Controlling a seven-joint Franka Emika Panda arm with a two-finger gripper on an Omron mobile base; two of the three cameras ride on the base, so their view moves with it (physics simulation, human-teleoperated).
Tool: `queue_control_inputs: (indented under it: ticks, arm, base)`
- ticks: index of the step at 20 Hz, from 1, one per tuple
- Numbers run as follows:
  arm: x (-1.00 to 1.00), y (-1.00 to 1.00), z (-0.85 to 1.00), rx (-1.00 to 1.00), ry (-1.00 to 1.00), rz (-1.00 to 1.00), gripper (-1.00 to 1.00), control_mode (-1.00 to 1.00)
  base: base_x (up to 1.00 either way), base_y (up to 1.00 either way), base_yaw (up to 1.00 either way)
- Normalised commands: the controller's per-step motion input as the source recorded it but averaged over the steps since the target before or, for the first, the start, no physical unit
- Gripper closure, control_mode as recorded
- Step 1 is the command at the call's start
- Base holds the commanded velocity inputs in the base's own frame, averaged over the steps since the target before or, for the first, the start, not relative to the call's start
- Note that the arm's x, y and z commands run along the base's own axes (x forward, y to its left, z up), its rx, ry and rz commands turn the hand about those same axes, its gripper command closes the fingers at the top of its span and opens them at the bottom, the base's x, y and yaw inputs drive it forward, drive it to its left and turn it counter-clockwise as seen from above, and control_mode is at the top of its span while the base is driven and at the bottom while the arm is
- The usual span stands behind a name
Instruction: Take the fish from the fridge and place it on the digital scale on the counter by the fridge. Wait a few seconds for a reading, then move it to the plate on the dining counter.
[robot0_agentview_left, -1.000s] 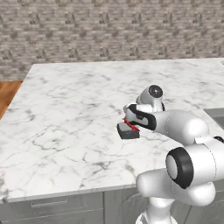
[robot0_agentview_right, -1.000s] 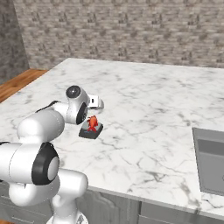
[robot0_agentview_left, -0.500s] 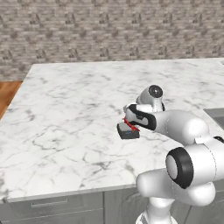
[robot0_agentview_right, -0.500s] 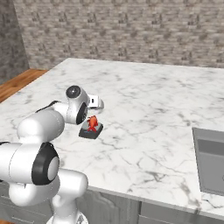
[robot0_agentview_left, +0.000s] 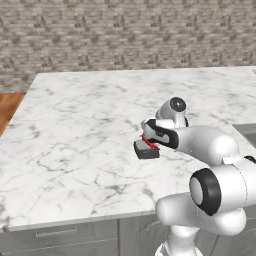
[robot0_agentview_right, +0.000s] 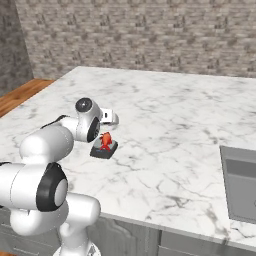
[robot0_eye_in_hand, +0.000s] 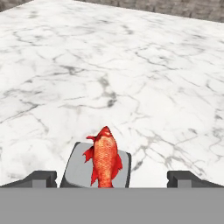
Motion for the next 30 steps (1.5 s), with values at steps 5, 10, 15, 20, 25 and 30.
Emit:
queue_control_inputs:
  ticks: [5,10,15,20,25,30]
  arm:
    - [0.00,0.00,0.00,0.00,0.00,0.00,-1.00,-1.00]
    - [0.00,0.00,0.00,0.00,0.00,0.00,-1.00,-1.00]
    - [0.00,0.00,0.00,0.00,0.00,0.00,-1.00,-1.00]
    - [0.00,0.00,0.00,0.00,0.00,0.00,-1.00,-1.00]
    - [0.00,0.00,0.00,0.00,0.00,0.00,-1.00,-1.00]
    - [0.00,0.00,0.00,0.00,0.00,0.00,-1.00,-1.00]
  base:
    - [0.00,0.00,0.00]
    - [0.00,0.00,0.00]
    - [0.00,0.00,0.00]
    - [0.00,0.00,0.00]
    - [0.00,0.00,0.00]
    - [0.00,0.00,0.00]
